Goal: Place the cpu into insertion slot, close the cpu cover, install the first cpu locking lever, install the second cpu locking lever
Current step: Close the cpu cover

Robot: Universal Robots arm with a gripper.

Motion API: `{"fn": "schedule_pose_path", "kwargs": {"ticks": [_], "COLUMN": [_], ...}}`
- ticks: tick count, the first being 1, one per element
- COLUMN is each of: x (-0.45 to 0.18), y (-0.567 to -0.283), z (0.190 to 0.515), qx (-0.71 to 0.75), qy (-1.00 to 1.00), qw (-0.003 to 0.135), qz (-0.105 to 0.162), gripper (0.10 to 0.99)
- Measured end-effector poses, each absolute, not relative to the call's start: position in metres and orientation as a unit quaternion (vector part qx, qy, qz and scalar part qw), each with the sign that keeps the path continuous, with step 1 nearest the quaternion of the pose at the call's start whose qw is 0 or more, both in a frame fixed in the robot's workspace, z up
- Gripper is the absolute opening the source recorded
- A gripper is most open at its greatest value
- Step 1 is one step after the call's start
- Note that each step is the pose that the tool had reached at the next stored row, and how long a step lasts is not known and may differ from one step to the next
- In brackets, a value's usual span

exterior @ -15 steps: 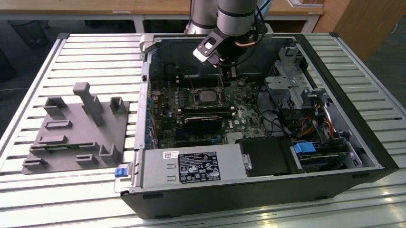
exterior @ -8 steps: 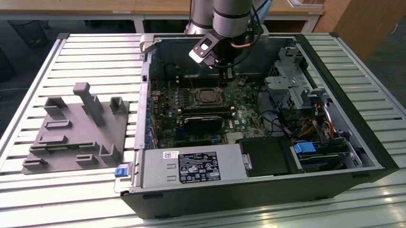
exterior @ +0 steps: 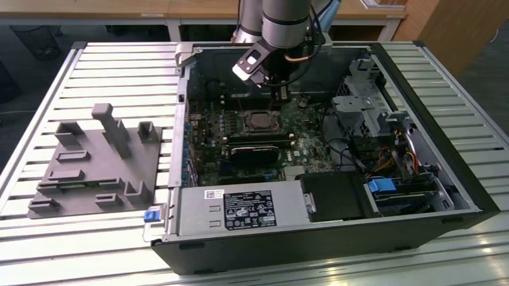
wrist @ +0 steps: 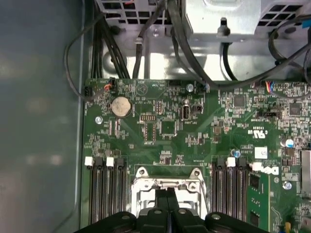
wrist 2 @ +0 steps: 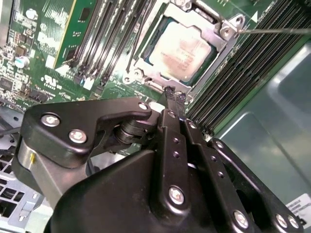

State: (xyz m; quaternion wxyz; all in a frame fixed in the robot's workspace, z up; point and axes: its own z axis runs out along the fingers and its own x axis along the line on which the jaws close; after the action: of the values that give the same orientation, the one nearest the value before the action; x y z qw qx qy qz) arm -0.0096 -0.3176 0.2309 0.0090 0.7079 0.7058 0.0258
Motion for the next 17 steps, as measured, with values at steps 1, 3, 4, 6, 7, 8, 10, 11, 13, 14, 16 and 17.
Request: {"fn": "schedule_pose_path", "kwargs": {"ticks": [1,3,4,6,7,8,10,11,13,14,16,17], "x": [-0.011,-0.015,-0.016,-0.02,-0.021,-0.023,-0.026,-0.028,-0.03,-0.031,-0.033,-0.034], "y": [-0.318,-0.318,-0.318,-0.318,-0.318,-0.318,-0.318,-0.318,-0.318,-0.318,-0.318,-0.318], "z": [0.231,0.231,0.231,0.231,0.231,0.231,0.231,0.231,0.231,0.231,0.231,0.231], "qx": [0.708,0.708,0.708,0.708,0.708,0.708,0.708,0.708,0.708,0.708,0.708,0.708], "qy": [0.706,0.706,0.706,0.706,0.706,0.706,0.706,0.706,0.706,0.706,0.706,0.706], "qw": [0.009,0.009,0.009,0.009,0.009,0.009,0.009,0.009,0.009,0.009,0.009,0.009], "qz": [0.026,0.026,0.026,0.026,0.026,0.026,0.026,0.026,0.026,0.026,0.026,0.026], "gripper": [0.106,0.106,0.106,0.106,0.106,0.106,0.106,0.106,0.106,0.106,0.106,0.106]}}
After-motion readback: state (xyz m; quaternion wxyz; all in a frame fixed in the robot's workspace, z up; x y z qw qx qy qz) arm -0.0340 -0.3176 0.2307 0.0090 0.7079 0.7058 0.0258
